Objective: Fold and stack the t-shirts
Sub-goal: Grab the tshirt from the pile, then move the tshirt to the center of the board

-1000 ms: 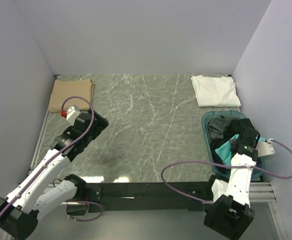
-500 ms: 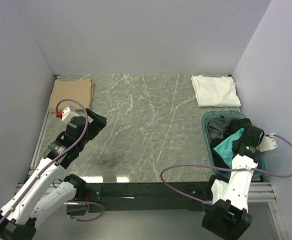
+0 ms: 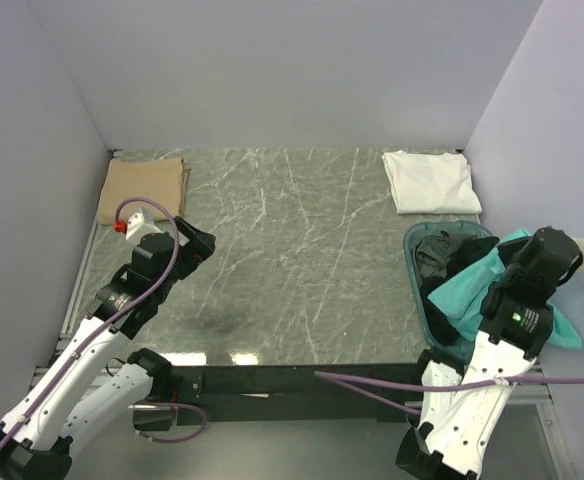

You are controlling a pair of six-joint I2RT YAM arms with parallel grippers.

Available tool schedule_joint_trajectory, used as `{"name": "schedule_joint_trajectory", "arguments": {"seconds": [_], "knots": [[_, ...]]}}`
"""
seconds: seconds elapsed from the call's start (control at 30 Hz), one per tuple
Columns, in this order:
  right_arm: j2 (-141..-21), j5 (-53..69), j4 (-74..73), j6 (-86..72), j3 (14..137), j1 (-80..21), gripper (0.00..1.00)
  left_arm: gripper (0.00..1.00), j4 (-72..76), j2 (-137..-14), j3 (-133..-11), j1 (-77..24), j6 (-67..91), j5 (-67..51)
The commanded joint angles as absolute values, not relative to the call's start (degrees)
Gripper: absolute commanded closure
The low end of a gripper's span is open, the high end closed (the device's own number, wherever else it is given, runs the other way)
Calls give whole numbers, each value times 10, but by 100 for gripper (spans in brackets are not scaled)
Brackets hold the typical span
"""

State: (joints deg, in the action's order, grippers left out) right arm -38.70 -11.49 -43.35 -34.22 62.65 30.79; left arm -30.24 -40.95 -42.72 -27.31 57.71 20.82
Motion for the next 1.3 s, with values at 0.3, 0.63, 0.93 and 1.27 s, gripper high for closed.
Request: {"name": "schedule_joint_trajectory", "arguments": {"seconds": [0.3, 0.63, 0.93, 1.27], "knots": [[-537, 121, -341, -303, 929, 231, 100, 1, -289, -430, -434, -274, 558, 203], [-779, 66, -354, -218, 1247, -128, 100, 0, -294, -416, -431, -274, 556, 192], [-924, 74, -201, -205, 1371, -348, 100, 1, -322, -356, -424, -274, 569, 192], [-937, 42, -181, -207, 1305, -398, 100, 0, -424, -295, -438, -274, 615, 250]]}}
